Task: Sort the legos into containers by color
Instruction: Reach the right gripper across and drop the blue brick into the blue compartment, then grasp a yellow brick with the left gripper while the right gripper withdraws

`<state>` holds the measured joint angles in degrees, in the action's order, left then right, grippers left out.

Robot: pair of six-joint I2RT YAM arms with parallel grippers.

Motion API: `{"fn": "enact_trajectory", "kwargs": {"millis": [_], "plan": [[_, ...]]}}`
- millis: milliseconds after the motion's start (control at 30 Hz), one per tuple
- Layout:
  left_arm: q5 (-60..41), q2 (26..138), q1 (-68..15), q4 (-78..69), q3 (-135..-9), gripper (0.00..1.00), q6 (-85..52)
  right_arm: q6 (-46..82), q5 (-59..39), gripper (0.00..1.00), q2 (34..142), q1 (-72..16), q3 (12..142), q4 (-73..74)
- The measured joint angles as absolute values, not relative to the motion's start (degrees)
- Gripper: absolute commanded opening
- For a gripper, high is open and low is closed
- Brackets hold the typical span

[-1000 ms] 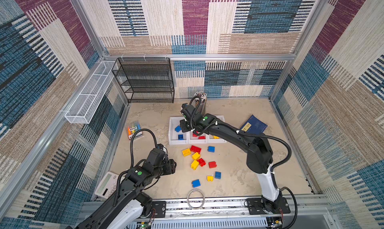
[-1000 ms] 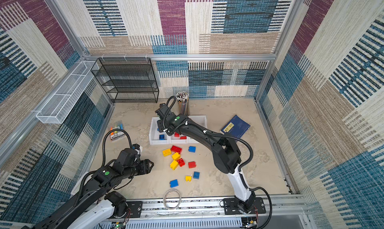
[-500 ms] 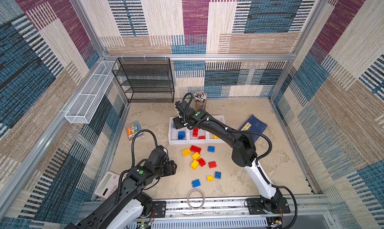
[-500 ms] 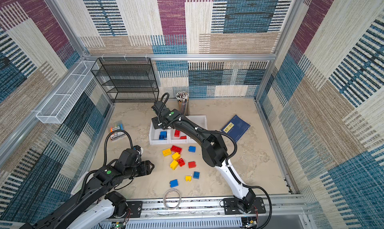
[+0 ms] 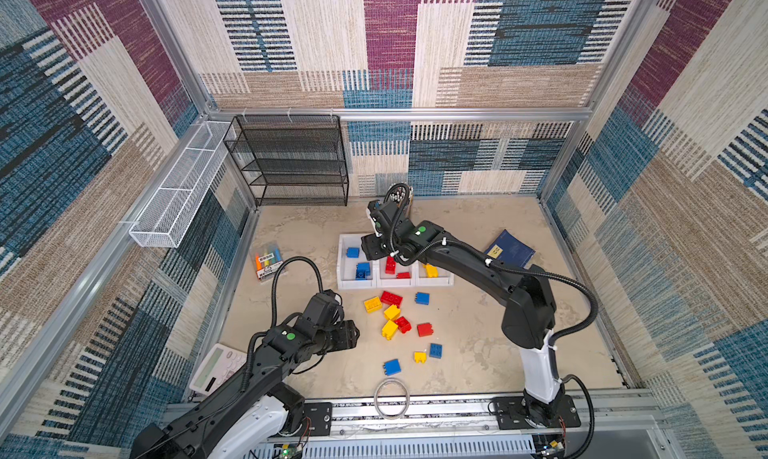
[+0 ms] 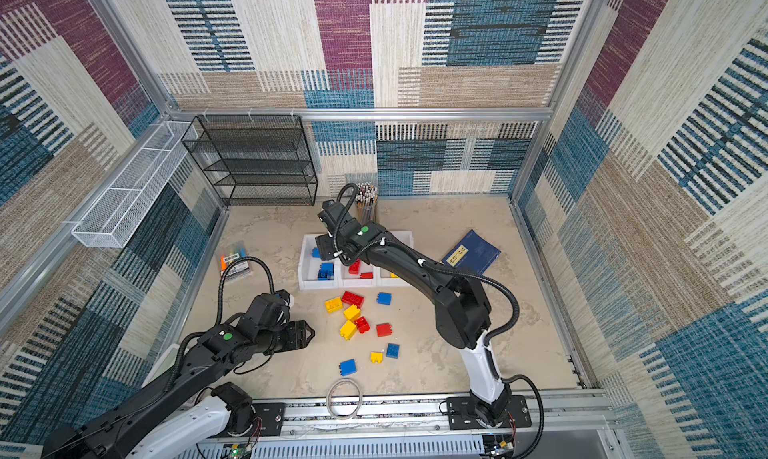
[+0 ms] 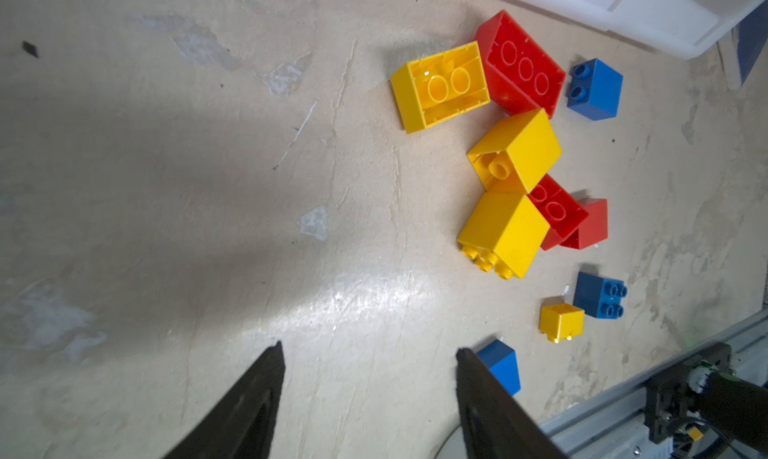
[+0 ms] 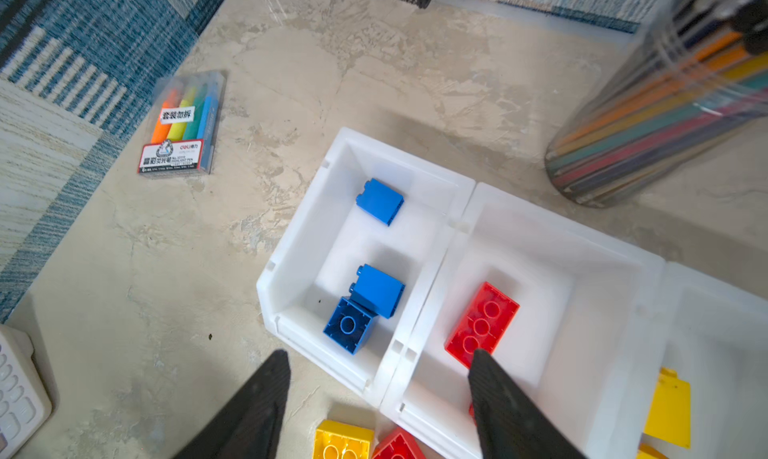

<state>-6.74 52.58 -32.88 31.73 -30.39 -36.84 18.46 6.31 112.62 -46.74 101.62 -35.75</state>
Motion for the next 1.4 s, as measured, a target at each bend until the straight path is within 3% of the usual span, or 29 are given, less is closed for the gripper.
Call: {"fn": "enact_trajectory", "kwargs": {"millis": [333, 567, 867, 1167, 1400], "plan": [[-9.4, 68.9, -40.8, 23.6, -36.7, 0.66, -33.1, 26.7, 9.2, 0.72, 90.6, -43.5, 70.8, -31.7], [-9.5, 76.0, -42.3, 22.0, -40.5, 0.64, -28.2, 32.8, 12.3, 0.73, 77.6, -40.9, 59.1, -31.2], [-10.6, 85.7, -44.4, 21.2, -44.9, 0.55, -23.4, 36.2, 14.6, 0.73, 70.7, -38.9, 54.2, -31.8], [-10.2, 89.5, -45.7, 21.1, -47.8, 0.31, -20.6, 36.6, 15.2, 0.73, 70.3, -38.3, 53.9, -32.4], [-10.6, 89.9, -46.4, 22.0, -49.5, 0.29, -20.2, 36.6, 16.1, 0.73, 68.1, -37.7, 53.8, -33.4]]}}
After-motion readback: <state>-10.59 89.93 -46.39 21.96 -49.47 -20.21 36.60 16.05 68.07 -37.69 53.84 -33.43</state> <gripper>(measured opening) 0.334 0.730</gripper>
